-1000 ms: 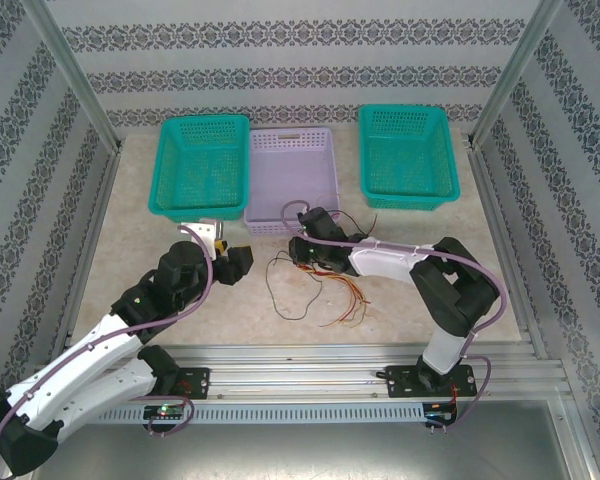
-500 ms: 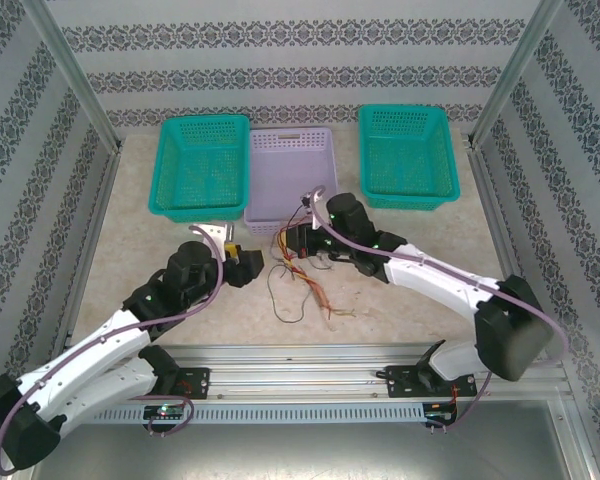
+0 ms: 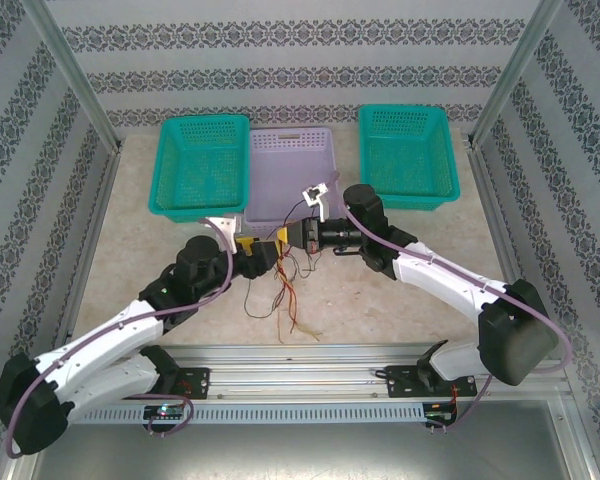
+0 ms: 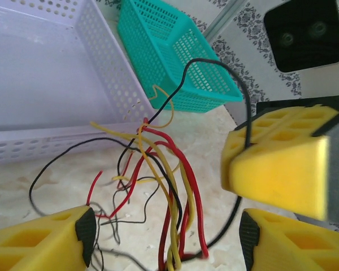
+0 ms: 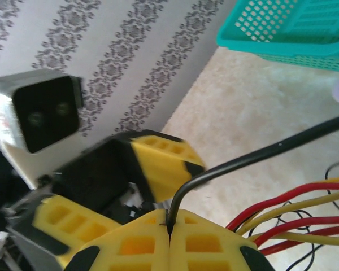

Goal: Untangle the cables

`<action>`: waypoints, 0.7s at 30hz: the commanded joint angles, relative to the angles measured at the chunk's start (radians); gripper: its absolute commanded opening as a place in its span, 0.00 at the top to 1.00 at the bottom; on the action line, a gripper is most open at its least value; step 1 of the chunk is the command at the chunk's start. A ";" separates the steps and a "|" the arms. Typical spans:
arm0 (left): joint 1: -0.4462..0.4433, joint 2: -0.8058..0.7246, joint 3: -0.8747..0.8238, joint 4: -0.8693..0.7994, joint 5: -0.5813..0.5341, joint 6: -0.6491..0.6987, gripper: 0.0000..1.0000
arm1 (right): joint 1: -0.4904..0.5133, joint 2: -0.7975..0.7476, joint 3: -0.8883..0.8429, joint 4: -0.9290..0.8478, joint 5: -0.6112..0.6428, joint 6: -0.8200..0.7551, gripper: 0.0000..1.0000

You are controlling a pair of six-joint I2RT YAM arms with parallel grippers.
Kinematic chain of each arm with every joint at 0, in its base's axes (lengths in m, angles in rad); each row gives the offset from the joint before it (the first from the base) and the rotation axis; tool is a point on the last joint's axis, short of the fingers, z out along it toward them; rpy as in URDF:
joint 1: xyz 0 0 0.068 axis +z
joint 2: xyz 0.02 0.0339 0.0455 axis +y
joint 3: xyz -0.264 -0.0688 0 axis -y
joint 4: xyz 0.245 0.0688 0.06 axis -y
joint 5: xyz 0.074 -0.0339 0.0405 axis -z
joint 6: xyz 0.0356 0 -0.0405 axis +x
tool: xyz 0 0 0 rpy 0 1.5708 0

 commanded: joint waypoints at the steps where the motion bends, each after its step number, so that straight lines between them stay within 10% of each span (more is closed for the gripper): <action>1: 0.006 0.060 -0.024 0.153 0.054 -0.059 0.32 | -0.010 0.017 -0.011 0.157 -0.097 0.068 1.00; 14: 0.009 0.107 -0.052 0.250 0.047 -0.087 0.39 | -0.084 -0.038 -0.075 0.298 -0.142 0.153 1.00; 21: 0.015 0.033 -0.112 0.325 0.037 -0.103 0.35 | -0.114 -0.104 -0.041 0.056 -0.049 0.019 1.00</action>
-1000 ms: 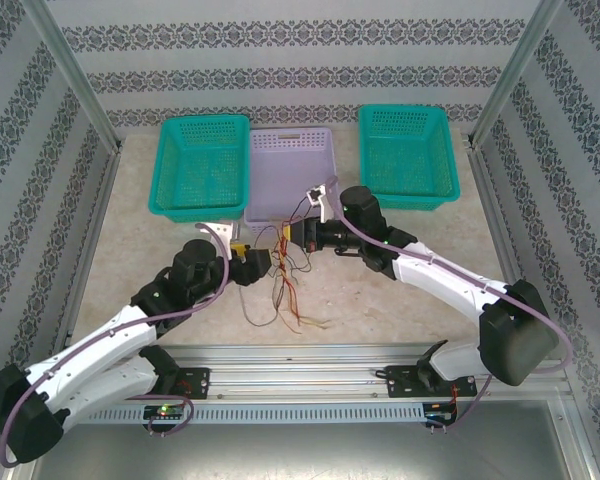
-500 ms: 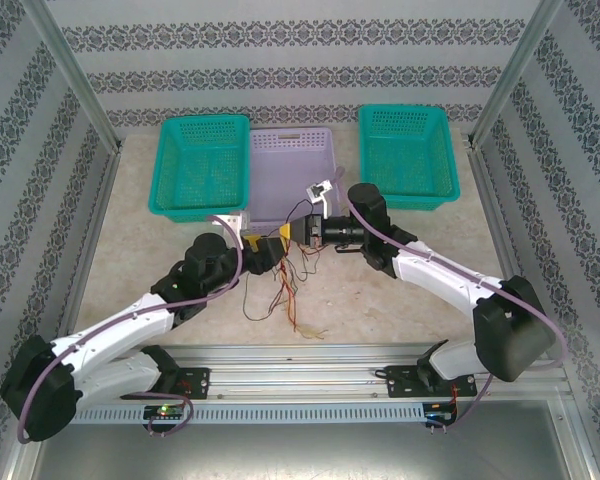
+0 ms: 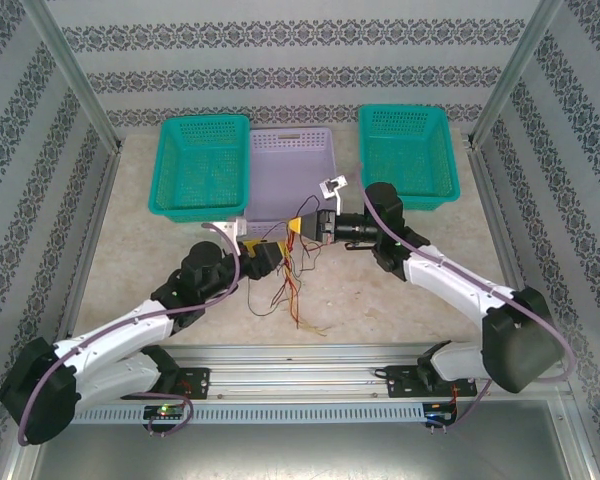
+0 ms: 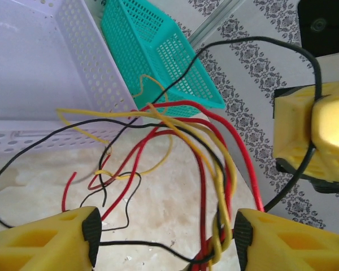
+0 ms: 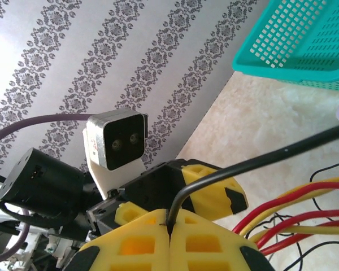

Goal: Untangle the cables

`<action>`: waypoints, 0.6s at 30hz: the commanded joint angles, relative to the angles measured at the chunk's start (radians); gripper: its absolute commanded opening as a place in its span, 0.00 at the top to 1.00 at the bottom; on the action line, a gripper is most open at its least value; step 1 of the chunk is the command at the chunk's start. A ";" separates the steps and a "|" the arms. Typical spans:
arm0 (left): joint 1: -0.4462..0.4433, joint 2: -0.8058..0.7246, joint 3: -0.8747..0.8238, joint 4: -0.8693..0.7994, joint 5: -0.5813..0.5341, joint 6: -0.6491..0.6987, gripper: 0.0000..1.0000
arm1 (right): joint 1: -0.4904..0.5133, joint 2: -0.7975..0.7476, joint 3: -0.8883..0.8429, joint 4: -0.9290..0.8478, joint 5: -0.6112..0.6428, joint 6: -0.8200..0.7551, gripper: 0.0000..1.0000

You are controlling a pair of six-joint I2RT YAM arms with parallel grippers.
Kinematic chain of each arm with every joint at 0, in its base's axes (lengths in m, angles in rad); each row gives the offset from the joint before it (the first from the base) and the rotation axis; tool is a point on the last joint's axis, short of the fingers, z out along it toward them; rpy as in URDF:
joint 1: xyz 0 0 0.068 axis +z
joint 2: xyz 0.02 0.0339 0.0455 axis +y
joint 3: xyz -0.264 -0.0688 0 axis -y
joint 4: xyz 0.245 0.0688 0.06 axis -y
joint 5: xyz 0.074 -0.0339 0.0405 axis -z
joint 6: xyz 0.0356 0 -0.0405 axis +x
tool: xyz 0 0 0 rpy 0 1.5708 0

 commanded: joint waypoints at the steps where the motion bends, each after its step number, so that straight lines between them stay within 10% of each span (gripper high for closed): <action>1: 0.009 -0.026 -0.004 0.066 -0.021 -0.012 0.33 | -0.031 -0.059 0.018 -0.099 0.074 -0.083 1.00; 18: 0.127 0.457 0.148 0.238 0.029 0.007 0.28 | -0.155 -0.300 -0.087 -0.108 0.090 -0.043 1.00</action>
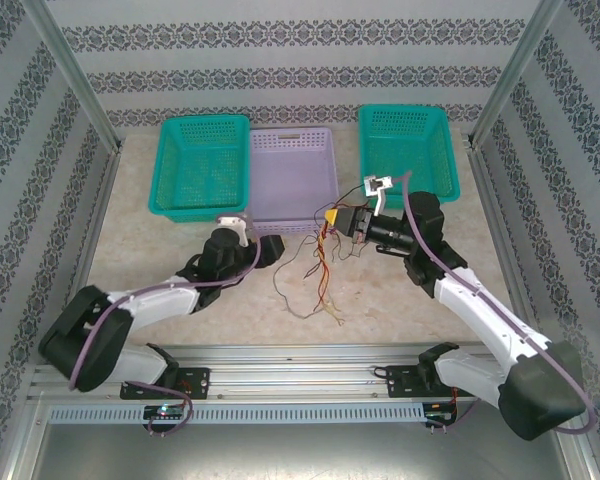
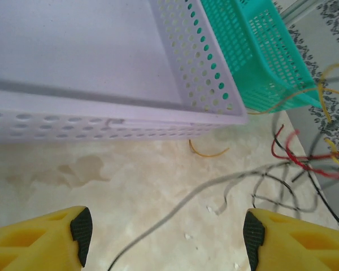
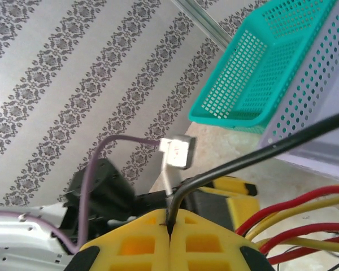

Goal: Untangle the cables

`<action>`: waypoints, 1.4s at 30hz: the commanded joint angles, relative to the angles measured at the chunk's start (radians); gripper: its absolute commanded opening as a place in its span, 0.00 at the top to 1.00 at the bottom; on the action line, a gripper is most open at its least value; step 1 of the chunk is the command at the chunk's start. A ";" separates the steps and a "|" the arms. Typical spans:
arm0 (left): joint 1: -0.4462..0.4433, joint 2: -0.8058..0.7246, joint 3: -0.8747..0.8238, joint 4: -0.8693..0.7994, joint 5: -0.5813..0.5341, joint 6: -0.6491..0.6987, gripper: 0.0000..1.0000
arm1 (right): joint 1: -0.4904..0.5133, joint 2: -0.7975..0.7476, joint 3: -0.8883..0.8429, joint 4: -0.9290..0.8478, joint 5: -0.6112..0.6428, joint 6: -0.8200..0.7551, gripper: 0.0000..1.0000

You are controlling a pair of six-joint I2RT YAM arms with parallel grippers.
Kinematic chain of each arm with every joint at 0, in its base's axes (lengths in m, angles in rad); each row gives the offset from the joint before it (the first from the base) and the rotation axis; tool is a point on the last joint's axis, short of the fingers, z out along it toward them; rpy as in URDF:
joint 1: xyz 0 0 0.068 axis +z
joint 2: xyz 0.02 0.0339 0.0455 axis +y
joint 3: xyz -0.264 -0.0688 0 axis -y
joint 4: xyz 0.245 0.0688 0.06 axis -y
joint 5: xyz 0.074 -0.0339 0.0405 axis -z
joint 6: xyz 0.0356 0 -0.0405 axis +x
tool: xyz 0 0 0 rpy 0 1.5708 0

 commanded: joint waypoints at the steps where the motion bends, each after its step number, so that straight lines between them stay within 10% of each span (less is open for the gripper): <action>1: 0.022 0.088 0.089 0.131 0.046 -0.005 0.28 | -0.005 -0.051 0.027 -0.022 -0.017 -0.022 1.00; 15: 0.116 0.349 0.279 0.218 0.190 -0.073 0.26 | -0.007 -0.068 0.075 -0.078 -0.111 -0.052 1.00; 30: 0.082 -0.142 0.078 0.214 0.288 -0.161 0.00 | -0.010 0.015 0.112 0.080 -0.329 -0.029 1.00; 42: 0.003 -0.060 0.034 0.482 0.364 -0.370 0.00 | 0.037 0.123 0.190 0.065 -0.411 -0.104 1.00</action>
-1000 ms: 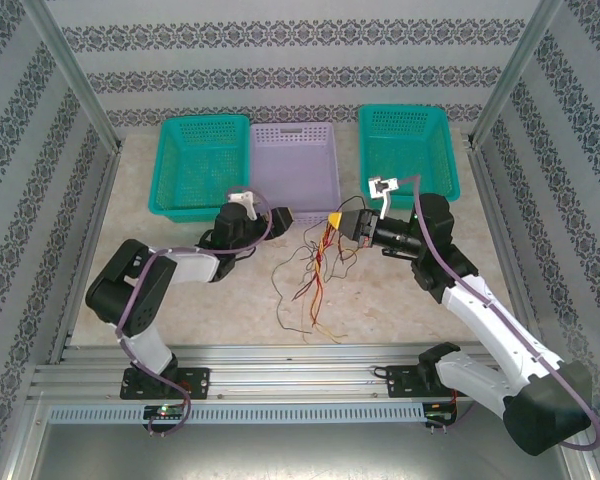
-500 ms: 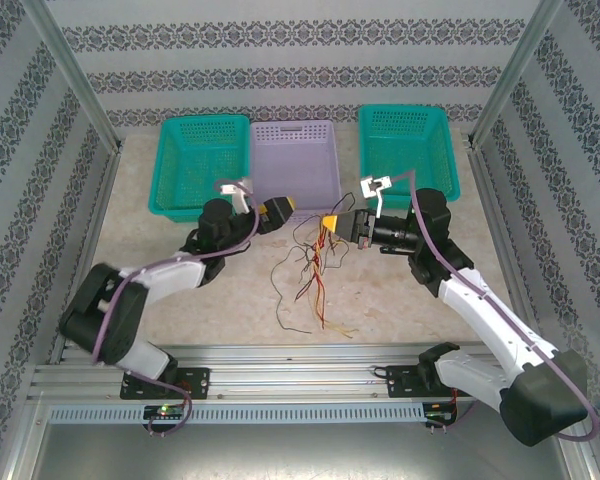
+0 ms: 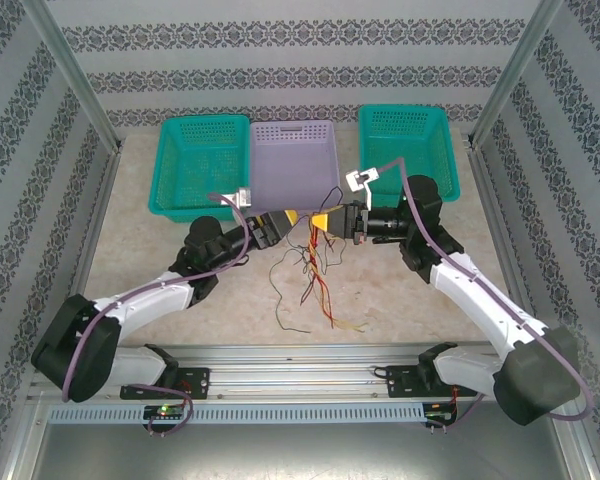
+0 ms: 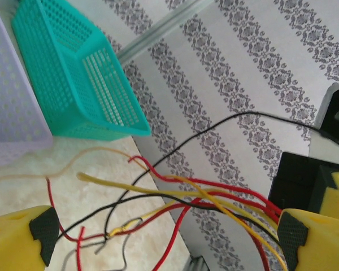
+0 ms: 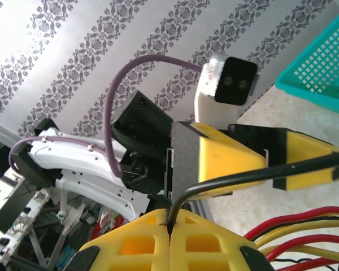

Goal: Untangle the cables

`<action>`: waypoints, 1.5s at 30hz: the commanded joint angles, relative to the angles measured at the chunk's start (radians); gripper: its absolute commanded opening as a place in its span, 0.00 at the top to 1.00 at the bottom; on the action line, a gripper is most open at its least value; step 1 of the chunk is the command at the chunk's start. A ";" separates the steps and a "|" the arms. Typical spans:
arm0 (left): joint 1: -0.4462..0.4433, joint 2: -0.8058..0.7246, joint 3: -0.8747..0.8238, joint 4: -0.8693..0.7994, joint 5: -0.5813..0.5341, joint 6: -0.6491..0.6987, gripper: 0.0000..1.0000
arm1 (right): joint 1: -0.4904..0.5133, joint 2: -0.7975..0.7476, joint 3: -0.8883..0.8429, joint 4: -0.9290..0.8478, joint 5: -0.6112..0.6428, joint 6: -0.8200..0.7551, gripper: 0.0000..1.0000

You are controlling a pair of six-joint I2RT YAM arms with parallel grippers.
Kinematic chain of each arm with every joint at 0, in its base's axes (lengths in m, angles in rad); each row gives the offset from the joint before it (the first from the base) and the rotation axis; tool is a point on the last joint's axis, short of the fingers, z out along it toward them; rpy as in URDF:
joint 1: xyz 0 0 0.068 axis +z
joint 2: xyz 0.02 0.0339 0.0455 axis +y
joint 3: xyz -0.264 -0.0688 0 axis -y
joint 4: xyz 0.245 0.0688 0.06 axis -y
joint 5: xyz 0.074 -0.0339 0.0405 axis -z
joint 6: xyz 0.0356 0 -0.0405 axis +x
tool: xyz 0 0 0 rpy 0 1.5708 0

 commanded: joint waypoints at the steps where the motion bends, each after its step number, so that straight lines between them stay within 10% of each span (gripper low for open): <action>1: -0.021 0.043 -0.002 0.195 0.039 -0.116 0.00 | 0.016 0.022 0.053 0.027 -0.063 -0.064 1.00; 11: -0.052 0.180 0.010 0.479 0.075 -0.289 0.07 | 0.028 0.053 0.071 -0.067 -0.068 -0.163 1.00; 17: -0.062 0.167 0.013 0.469 0.101 -0.272 0.21 | 0.026 0.063 0.070 -0.076 -0.037 -0.175 1.00; 29: -0.082 0.166 -0.051 0.427 0.168 -0.225 0.20 | 0.008 0.042 0.085 -0.097 -0.003 -0.181 1.00; 45: -0.078 0.211 0.027 0.487 0.180 -0.259 0.97 | 0.021 0.031 0.065 -0.105 0.041 -0.184 1.00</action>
